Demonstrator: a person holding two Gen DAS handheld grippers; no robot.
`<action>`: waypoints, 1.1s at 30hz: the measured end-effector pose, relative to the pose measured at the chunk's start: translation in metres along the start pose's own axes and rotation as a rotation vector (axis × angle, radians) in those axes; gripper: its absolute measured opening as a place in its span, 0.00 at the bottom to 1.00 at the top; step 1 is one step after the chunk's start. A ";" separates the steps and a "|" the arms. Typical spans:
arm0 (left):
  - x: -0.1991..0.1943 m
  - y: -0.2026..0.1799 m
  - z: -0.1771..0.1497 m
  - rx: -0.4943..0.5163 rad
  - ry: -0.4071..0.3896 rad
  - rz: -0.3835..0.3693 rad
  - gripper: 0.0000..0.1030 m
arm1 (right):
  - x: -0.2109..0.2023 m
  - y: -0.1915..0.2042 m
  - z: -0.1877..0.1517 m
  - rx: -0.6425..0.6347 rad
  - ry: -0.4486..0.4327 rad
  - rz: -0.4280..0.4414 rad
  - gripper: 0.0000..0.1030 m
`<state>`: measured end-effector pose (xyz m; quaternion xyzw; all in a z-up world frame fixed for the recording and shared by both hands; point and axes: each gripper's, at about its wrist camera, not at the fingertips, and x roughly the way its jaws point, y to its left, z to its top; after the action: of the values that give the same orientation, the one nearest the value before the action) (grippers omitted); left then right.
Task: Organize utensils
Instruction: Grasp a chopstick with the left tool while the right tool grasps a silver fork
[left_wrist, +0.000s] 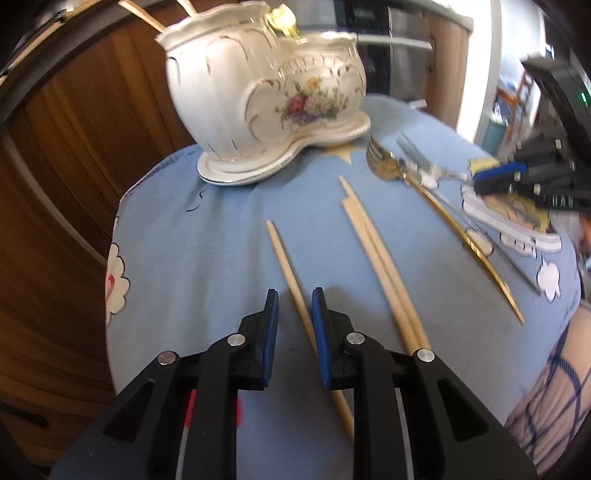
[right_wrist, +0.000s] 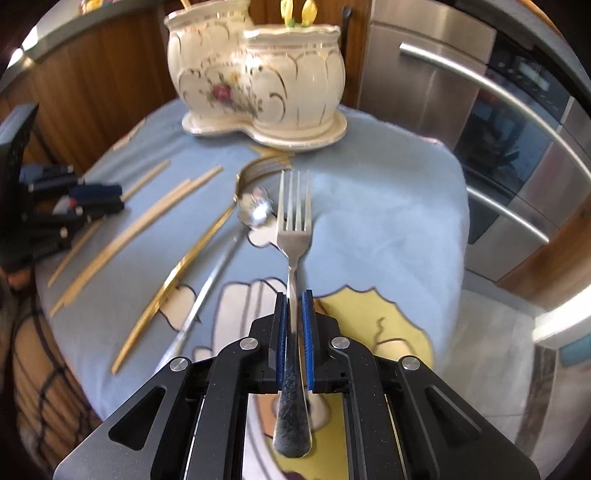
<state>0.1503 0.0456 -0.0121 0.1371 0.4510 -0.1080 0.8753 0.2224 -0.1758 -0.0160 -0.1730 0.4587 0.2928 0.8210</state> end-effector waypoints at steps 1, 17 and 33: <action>0.000 0.002 0.003 0.013 0.026 -0.009 0.19 | 0.001 -0.002 0.002 -0.021 0.032 0.010 0.09; 0.012 0.021 0.028 0.069 0.252 -0.147 0.17 | 0.018 0.009 0.039 -0.217 0.295 0.033 0.09; -0.018 0.026 0.023 0.022 0.109 -0.084 0.05 | -0.027 -0.002 0.019 -0.135 0.047 0.030 0.06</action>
<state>0.1658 0.0637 0.0190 0.1332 0.5021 -0.1418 0.8426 0.2253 -0.1755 0.0174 -0.2278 0.4595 0.3310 0.7921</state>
